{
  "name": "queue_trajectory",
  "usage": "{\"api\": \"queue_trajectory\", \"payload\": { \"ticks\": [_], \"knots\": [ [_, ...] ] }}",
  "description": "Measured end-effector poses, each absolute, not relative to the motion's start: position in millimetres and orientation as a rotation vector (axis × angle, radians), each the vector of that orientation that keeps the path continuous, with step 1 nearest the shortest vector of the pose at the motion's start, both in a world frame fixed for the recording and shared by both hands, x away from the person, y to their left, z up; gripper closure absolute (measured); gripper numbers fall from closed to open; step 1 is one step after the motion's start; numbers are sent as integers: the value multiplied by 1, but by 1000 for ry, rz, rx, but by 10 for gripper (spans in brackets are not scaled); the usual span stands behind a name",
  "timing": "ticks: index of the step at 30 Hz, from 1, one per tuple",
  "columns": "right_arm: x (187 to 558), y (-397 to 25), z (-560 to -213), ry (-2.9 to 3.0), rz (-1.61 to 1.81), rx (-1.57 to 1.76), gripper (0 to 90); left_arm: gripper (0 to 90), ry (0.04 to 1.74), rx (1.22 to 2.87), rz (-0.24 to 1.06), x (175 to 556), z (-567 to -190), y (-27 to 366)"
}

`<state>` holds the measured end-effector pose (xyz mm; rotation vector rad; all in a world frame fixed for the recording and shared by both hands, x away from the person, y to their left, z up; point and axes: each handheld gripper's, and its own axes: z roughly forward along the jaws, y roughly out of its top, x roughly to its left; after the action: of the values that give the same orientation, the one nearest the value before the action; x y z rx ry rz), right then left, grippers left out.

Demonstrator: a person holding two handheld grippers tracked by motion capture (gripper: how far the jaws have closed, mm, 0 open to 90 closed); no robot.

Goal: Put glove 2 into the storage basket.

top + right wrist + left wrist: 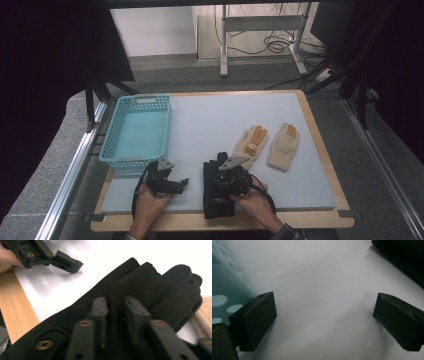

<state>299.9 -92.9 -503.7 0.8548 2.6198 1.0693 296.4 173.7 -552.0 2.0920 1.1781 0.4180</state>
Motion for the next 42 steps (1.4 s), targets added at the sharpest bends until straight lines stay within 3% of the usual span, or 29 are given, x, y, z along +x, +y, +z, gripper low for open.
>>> {"api": "queue_trajectory", "payload": {
  "ticks": [6, 12, 13, 17, 21, 29, 42],
  "knots": [
    [306, -118, -485, 2581, 1137, 846, 502, 50, 1179, 2092, 419, 296, -552, 174],
    [302, -150, -491, 2573, 1126, 831, 445, 63, 1210, 2079, 416, 291, -549, 178],
    [300, -155, -494, 2576, 1124, 838, 465, 60, 1218, 2072, 415, 290, -548, 181],
    [292, -172, -509, 2636, 1134, 875, 733, 53, 1237, 2053, 400, 284, -545, 191],
    [283, -174, -519, 2683, 1176, 845, 841, 48, 1265, 2072, 407, 276, -548, 197],
    [281, -149, -533, 2710, 1202, 804, 855, 16, 1318, 2055, 449, 273, -552, 208],
    [287, -107, -537, 2686, 1249, 790, 848, 0, 1249, 2072, 457, 275, -555, 220]
  ]
}}
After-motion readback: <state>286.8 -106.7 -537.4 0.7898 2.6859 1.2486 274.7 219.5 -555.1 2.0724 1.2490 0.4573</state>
